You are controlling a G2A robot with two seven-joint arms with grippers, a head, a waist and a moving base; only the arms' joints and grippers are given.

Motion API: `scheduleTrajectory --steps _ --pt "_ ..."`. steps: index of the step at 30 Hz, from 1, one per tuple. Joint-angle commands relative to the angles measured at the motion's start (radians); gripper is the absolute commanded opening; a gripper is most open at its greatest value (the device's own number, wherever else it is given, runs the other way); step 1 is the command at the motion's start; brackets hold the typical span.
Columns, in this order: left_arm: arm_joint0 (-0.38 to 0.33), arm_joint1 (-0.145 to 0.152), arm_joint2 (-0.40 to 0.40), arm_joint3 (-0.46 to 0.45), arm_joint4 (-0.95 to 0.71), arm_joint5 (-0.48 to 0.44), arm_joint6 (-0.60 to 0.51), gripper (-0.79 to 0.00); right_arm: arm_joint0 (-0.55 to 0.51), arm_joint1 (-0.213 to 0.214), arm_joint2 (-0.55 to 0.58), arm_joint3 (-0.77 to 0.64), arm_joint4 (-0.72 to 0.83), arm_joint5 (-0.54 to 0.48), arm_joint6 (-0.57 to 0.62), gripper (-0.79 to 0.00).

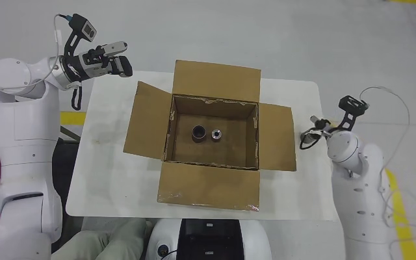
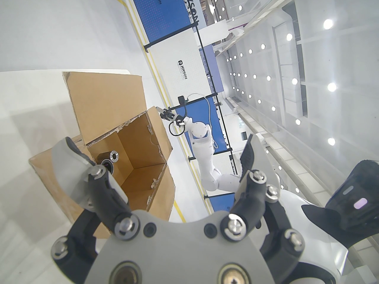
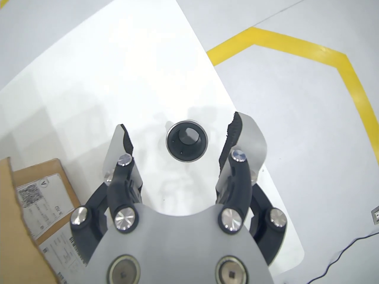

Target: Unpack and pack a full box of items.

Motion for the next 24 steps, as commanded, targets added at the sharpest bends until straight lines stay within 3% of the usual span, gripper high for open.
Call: scheduleTrajectory --steps 1,8,14,24 --pt "0.000 0.000 0.000 0.000 0.000 0.000 0.000 0.000 -0.016 0.000 0.001 -0.055 0.000 -0.001 -0.005 -0.114" --pt "0.000 0.000 0.000 0.000 0.000 0.000 0.000 0.000 -0.079 -0.001 -0.026 -0.249 -0.020 -0.024 -0.014 -0.105" --pt "0.000 0.000 0.000 0.000 0.000 0.000 0.000 0.000 -0.122 -0.005 -0.126 -0.381 -0.056 -0.084 -0.036 -0.105" --pt "0.000 0.000 0.000 0.000 0.000 0.000 0.000 0.000 -0.086 -0.017 -0.333 -0.399 -0.136 -0.170 -0.033 -0.120"
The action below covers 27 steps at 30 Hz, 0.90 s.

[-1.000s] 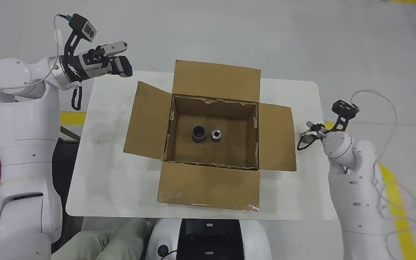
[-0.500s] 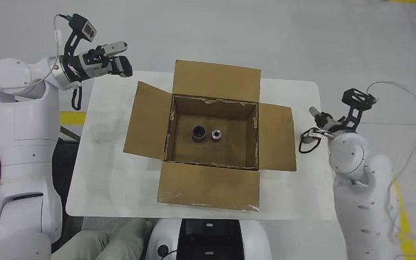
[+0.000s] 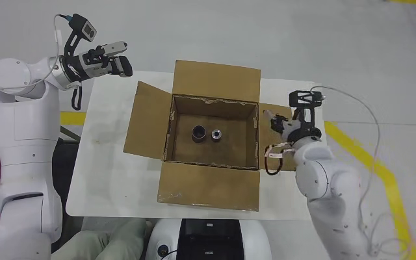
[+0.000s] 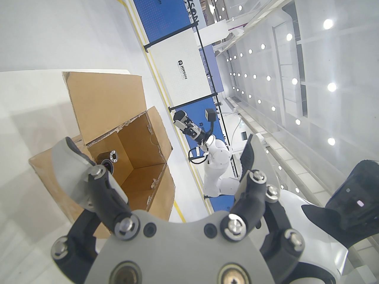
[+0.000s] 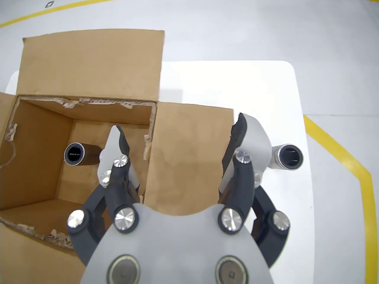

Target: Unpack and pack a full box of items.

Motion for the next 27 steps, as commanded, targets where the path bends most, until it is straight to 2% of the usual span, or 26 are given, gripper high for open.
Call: scheduleTrajectory --steps 1,14,16,21,27 --pt "0.000 0.000 0.000 0.000 0.000 0.000 0.000 0.000 0.015 -0.003 -0.035 0.012 -0.001 -0.011 0.003 -0.126" --pt "0.000 0.000 0.000 0.000 0.000 0.000 0.000 0.000 0.074 -0.020 -0.151 0.083 0.074 -0.123 0.038 -0.163" --pt "0.000 0.000 0.000 0.000 0.000 0.000 0.000 0.000 0.077 -0.020 -0.145 0.093 0.097 -0.131 0.037 -0.129" --pt "0.000 0.000 0.000 0.000 0.000 0.000 0.000 0.000 0.064 -0.017 -0.080 0.109 0.209 -0.174 0.037 -0.228" --pt "0.000 0.000 0.000 0.000 0.000 0.000 0.000 0.000 0.064 -0.017 -0.080 0.109 0.209 -0.174 0.037 -0.231"
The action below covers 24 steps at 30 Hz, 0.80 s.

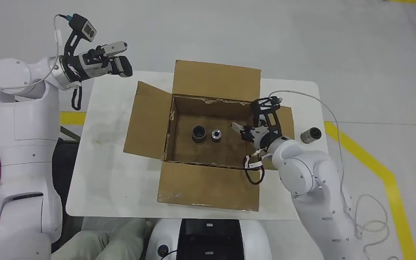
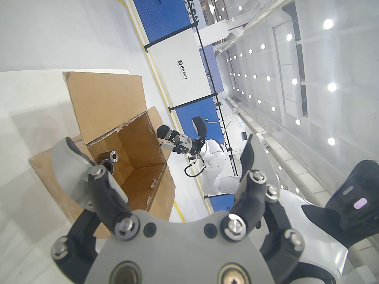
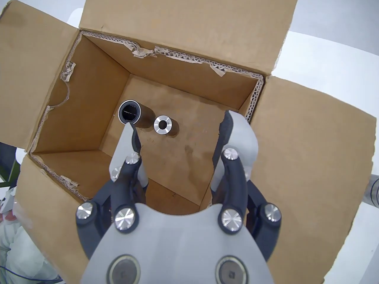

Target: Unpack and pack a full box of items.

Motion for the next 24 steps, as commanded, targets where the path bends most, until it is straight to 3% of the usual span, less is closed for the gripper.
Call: scheduleTrajectory --steps 1,13,14,21,24 --pt "0.000 0.000 0.000 0.000 0.000 0.000 0.000 0.000 0.000 0.000 0.000 0.000 0.000 0.000 0.000 -0.231" --pt "0.000 0.000 0.000 0.000 0.000 0.000 0.000 0.000 0.000 0.000 0.000 0.000 0.000 0.000 0.000 -0.231" --pt "0.000 0.000 0.000 0.000 0.000 0.000 0.000 0.000 -0.001 0.000 0.001 0.001 0.000 0.000 -0.005 -0.120" --pt "0.000 0.000 0.000 0.000 0.000 0.000 0.000 0.000 0.055 -0.005 -0.071 0.043 -0.029 -0.077 -0.026 -0.068" --pt "0.000 0.000 0.000 0.000 0.000 0.000 0.000 0.000 0.113 -0.014 -0.127 0.092 -0.039 -0.099 -0.005 -0.092"
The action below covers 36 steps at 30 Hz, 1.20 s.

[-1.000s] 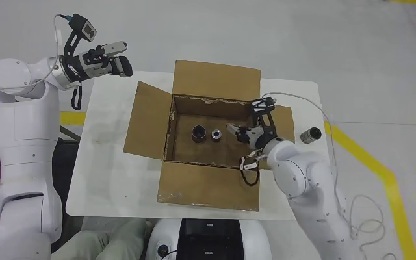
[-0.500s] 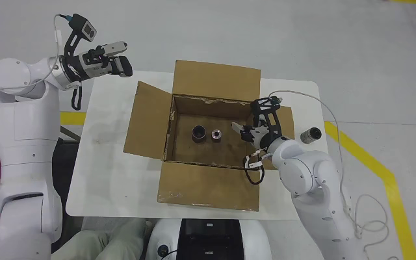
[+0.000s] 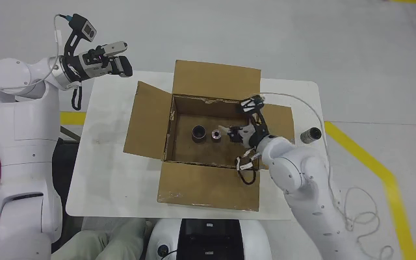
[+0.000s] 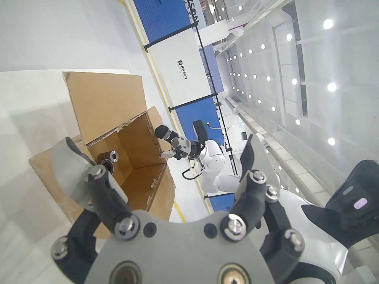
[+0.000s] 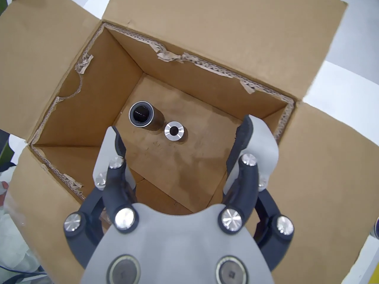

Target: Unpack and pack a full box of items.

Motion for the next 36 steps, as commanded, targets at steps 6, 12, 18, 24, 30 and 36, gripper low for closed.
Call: scheduleTrajectory --steps 6,12,18,24,30,36 --pt "0.000 0.000 0.000 0.000 0.000 0.000 0.000 0.000 0.122 -0.018 -0.101 0.113 -0.007 -0.050 0.072 -0.114" --pt "0.000 0.000 0.000 0.000 0.000 0.000 0.000 0.000 0.170 -0.027 -0.134 0.185 0.019 -0.083 0.118 -0.163" --pt "0.000 0.000 0.000 0.000 0.000 0.000 0.000 0.000 0.192 -0.030 -0.150 0.253 0.032 -0.114 0.150 -0.225" --pt "0.000 0.000 0.000 0.000 0.000 0.000 0.000 0.000 0.220 -0.038 -0.173 0.320 0.053 -0.130 0.158 -0.240" --pt "0.000 0.000 0.000 0.000 0.000 0.000 0.000 0.000 0.267 -0.053 -0.212 0.402 0.066 -0.131 0.155 -0.225" --pt "0.000 0.000 0.000 0.000 0.000 0.000 0.000 0.000 0.304 -0.067 -0.239 0.471 0.076 -0.115 0.148 -0.231"
